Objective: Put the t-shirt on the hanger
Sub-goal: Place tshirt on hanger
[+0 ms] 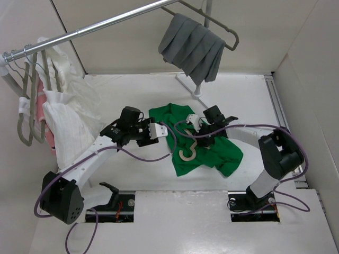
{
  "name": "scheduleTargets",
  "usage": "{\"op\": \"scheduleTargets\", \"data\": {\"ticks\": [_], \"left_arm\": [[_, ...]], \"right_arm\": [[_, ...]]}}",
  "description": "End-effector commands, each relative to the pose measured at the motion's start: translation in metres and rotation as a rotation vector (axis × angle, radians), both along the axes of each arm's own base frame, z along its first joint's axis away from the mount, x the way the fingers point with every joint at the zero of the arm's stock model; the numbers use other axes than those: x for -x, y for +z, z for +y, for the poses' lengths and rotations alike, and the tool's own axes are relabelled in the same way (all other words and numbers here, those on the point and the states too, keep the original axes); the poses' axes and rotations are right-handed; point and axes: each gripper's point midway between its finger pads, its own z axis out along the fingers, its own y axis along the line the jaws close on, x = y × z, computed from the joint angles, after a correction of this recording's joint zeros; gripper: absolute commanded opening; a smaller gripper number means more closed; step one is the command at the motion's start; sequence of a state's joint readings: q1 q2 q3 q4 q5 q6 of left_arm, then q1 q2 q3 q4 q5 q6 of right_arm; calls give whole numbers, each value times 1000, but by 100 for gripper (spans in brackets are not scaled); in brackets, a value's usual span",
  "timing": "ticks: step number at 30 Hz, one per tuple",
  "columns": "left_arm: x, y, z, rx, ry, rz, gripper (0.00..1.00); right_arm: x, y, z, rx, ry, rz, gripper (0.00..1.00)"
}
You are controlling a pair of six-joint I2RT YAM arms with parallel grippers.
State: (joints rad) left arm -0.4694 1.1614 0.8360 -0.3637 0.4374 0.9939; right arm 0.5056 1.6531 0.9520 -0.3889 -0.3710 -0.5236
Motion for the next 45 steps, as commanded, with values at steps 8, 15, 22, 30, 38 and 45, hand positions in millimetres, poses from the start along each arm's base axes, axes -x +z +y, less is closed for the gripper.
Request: {"op": "scheduleTargets", "data": {"ticks": [8,15,22,30,38,45], "left_arm": [[15,36,-18,67,-173,-48,45],[43,103,-52,207,-542,-364,74],[54,85,-76,95,-690,-387,81],[24,72,-89,8,-569,-442,71],[24,57,-85,-37,-539,-354,0],[21,76,-85,37,-446,-226,0]], "right_arm": [[-6,58,34,-237,37,25,0],[-20,128,63,-398,84,54,0],[-32,157,94,-542,82,107,0],[-27,166,124,-577,137,94,0],[-20,162,125,-582,143,94,0],[-25,172,91,-380,207,-141,72]]}}
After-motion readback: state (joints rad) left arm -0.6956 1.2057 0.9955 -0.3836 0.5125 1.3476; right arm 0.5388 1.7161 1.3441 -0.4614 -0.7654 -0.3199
